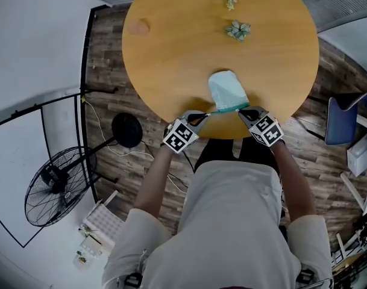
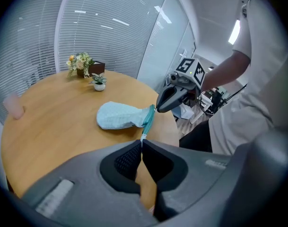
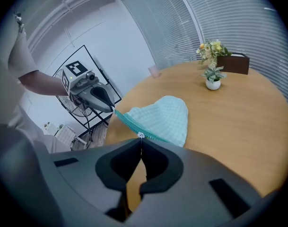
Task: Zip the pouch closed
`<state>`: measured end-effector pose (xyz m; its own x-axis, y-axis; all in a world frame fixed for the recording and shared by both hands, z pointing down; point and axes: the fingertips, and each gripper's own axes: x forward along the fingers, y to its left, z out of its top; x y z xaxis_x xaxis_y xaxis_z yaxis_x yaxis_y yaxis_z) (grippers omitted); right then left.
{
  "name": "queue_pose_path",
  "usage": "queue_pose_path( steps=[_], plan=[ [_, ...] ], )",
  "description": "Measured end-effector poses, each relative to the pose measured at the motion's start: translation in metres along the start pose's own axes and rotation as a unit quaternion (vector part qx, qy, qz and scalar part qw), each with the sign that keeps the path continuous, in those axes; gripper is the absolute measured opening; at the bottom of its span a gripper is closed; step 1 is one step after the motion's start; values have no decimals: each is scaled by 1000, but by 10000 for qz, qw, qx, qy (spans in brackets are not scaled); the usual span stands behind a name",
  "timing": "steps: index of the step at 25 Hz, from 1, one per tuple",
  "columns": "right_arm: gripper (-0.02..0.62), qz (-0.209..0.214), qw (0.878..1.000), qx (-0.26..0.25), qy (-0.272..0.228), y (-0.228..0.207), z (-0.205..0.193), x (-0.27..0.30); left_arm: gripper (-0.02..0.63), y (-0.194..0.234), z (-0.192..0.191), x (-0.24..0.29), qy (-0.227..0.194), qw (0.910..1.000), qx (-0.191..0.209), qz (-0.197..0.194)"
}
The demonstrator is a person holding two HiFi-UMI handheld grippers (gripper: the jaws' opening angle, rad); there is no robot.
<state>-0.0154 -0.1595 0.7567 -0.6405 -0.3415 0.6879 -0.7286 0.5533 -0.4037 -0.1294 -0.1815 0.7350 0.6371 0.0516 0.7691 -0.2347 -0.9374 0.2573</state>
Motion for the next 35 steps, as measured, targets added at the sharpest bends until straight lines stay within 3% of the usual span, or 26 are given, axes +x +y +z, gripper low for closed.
queue_pose_path(
  steps=[20,27,35],
  plan=[
    [3,347,9986,-51,395,-28,-38,-33,23,-24,-12,11,160,9967,-706,370],
    [3,475,9971,-59,584,-44,-49,-37,23,-36,-12,26,16,9933,-1076,420],
    [6,593,9946,-279,802,-51,-71,-33,26,-45,-17,47,150,9883,-1253,852]
  ],
)
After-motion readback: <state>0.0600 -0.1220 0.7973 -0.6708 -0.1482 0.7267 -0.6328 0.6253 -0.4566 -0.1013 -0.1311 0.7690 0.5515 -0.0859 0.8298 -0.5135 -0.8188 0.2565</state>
